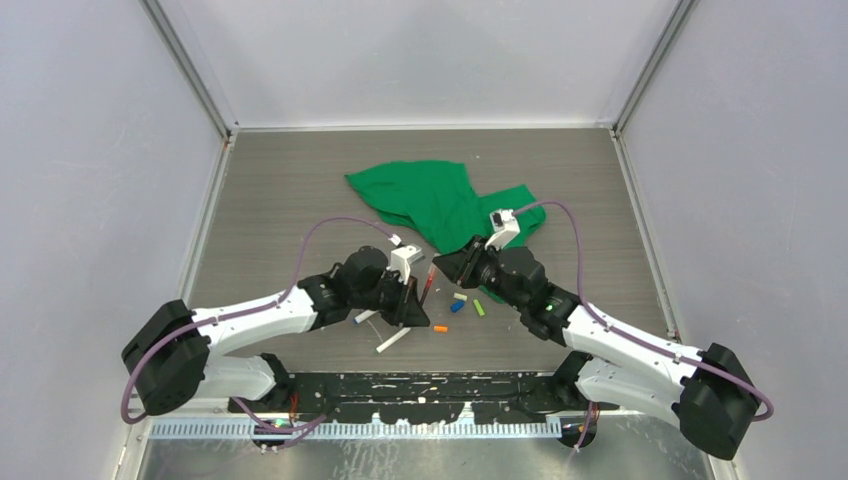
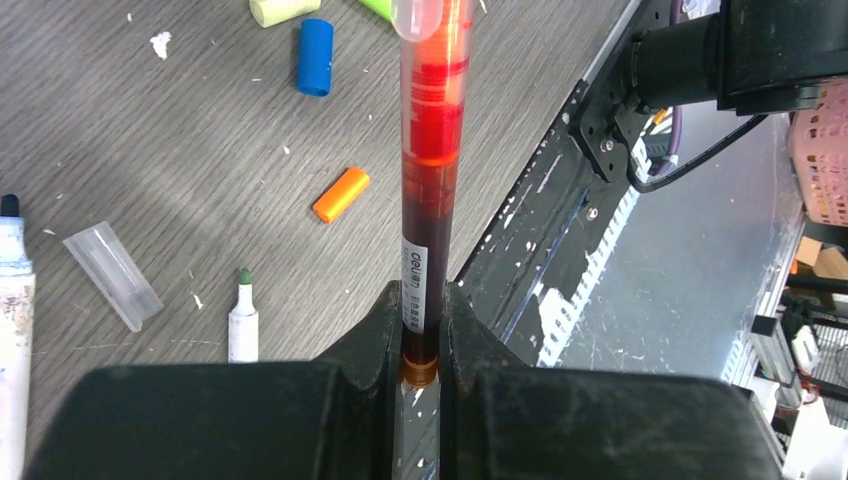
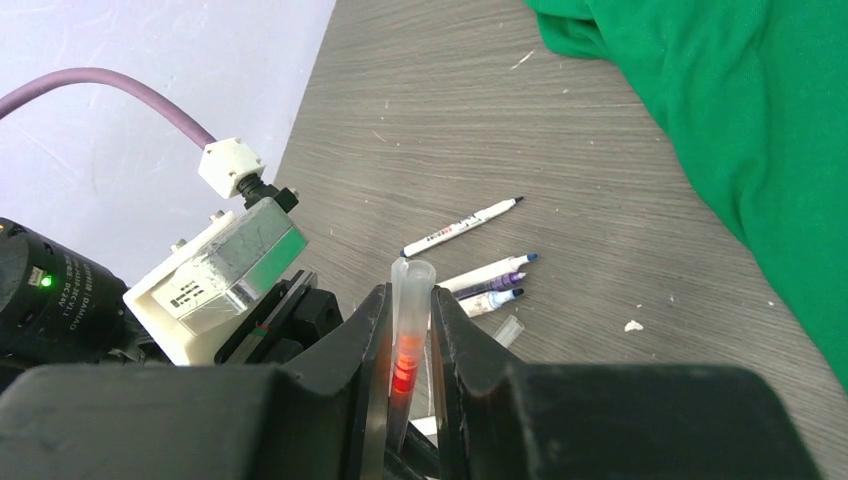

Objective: Insert the pens into the pen caps
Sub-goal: Insert the pen cap onto the pen.

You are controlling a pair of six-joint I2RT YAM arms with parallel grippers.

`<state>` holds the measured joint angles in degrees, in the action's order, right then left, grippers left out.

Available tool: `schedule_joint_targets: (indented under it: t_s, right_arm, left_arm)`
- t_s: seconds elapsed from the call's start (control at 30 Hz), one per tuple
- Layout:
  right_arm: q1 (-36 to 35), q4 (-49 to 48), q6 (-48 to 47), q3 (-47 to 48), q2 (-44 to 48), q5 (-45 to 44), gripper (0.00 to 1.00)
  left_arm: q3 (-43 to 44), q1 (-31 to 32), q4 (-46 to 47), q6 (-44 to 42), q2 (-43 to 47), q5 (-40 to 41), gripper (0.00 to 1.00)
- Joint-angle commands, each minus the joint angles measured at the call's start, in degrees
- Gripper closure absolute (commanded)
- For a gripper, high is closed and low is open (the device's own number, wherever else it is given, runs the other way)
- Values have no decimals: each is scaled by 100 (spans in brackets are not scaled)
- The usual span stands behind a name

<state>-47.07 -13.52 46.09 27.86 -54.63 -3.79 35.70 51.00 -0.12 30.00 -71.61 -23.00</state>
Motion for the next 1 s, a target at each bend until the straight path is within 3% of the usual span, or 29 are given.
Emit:
schedule_joint_targets:
  t_s: [0.0, 0.3, 0.47, 0.6, 0.8, 0.97]
  right_arm:
    - [-381, 257, 94, -184, 25, 844, 83]
    - [-1078, 392, 215, -287, -103, 423, 84]
    - [-1068, 1361, -475, 540, 272, -1032, 78]
    - [-1052, 1559, -1129, 1322, 460, -1997, 63]
    - [-1046, 1680, -2072, 1972, 671, -2482, 14]
    - [-883, 1828, -2571, 2079, 876, -2699, 1]
  left_arm:
    - [642, -153, 819, -99, 121, 705, 100]
    - [878, -377, 879, -269, 66, 561, 100]
    - [647, -384, 685, -417, 210, 322, 100]
    - [404, -383, 260, -523, 589, 394, 100]
    - [170, -383, 173, -587, 1473, 617, 100]
    - [575, -394, 246, -662, 1938, -362, 100]
